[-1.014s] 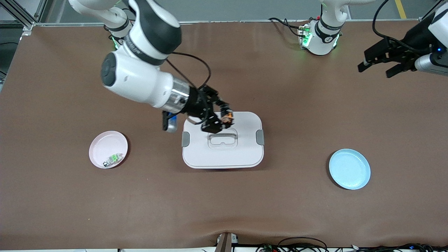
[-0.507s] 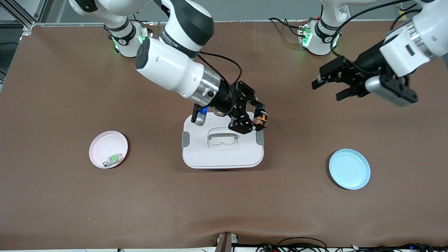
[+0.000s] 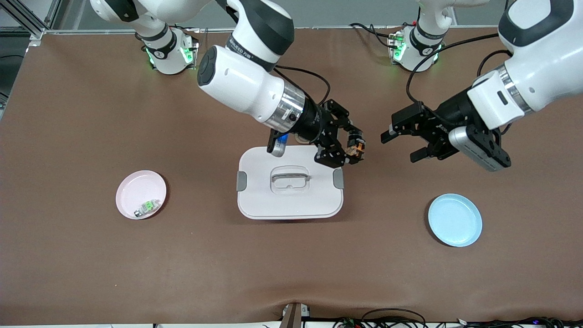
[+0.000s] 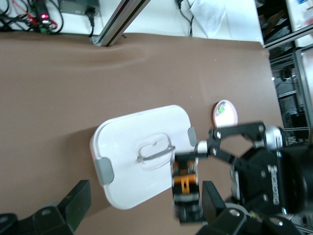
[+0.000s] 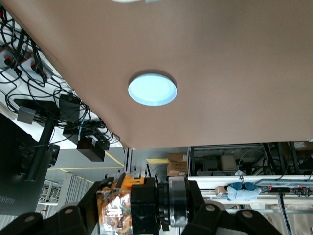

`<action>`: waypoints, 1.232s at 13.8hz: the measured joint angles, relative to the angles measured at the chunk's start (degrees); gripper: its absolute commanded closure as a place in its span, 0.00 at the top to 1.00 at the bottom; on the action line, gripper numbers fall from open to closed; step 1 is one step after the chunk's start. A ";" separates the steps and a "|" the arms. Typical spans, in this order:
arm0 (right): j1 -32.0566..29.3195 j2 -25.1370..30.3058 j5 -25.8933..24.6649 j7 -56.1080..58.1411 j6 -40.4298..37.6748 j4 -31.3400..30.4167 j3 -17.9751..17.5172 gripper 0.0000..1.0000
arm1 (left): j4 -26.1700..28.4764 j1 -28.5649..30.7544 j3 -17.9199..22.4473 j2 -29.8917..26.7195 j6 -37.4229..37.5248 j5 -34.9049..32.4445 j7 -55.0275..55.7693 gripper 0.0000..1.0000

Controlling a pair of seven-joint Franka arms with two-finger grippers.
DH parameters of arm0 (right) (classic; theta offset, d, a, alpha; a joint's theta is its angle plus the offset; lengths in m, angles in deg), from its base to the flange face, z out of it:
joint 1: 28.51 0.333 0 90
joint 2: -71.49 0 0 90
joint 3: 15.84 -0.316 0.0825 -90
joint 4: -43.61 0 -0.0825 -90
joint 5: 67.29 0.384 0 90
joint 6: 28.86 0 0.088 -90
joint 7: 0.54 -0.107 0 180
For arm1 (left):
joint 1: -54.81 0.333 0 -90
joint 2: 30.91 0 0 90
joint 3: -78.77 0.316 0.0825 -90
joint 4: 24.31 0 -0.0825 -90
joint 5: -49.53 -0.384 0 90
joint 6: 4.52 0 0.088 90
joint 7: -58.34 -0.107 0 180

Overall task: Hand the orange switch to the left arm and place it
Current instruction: 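Grasp the switch with the left gripper and open the right gripper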

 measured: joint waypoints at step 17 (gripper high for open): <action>0.61 -0.93 0.00 -4.51 0.72 0.86 0.04 0.00 | 3.39 -3.73 -1.09 1.71 -1.02 2.80 1.74 0.00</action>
